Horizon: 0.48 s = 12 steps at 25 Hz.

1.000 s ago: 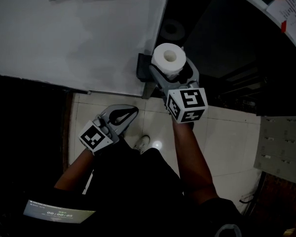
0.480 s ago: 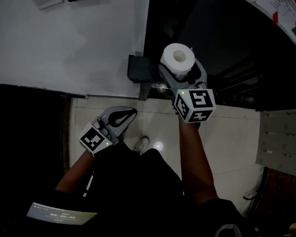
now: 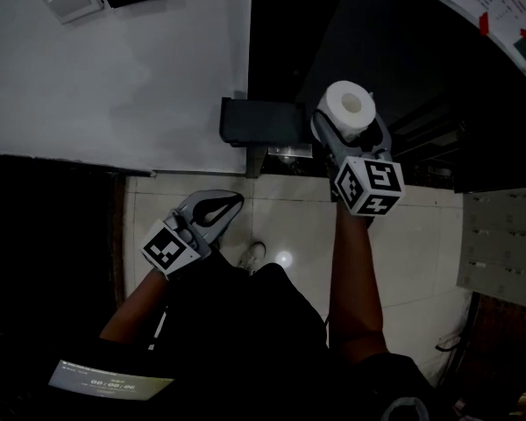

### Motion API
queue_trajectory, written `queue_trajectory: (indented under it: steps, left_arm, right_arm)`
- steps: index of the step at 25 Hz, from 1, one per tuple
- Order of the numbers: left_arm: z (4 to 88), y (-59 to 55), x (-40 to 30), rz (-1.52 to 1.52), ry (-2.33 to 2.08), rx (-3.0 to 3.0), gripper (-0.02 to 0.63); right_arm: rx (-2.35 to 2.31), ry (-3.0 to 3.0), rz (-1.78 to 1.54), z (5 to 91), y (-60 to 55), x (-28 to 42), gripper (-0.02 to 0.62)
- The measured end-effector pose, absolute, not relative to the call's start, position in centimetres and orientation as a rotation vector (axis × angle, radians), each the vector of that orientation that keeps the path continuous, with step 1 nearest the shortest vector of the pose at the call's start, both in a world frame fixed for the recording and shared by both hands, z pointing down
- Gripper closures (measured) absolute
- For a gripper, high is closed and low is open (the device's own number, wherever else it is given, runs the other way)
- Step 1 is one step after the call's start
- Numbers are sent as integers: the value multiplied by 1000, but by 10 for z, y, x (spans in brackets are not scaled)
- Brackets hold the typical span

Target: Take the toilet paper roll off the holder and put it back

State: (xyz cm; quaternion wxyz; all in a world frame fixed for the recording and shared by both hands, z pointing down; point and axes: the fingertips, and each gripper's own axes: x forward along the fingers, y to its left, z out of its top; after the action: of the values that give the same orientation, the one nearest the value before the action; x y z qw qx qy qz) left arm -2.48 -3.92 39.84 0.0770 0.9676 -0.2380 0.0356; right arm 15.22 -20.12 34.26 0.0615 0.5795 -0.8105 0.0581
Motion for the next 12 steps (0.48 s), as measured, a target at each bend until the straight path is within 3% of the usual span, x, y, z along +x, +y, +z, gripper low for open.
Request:
queue_trajectory:
  steps: [12]
  left_arm:
    - [401, -37, -21, 121, -700, 2892, 601]
  right_arm:
    - [1843, -2483, 342, 371, -202, 175, 158]
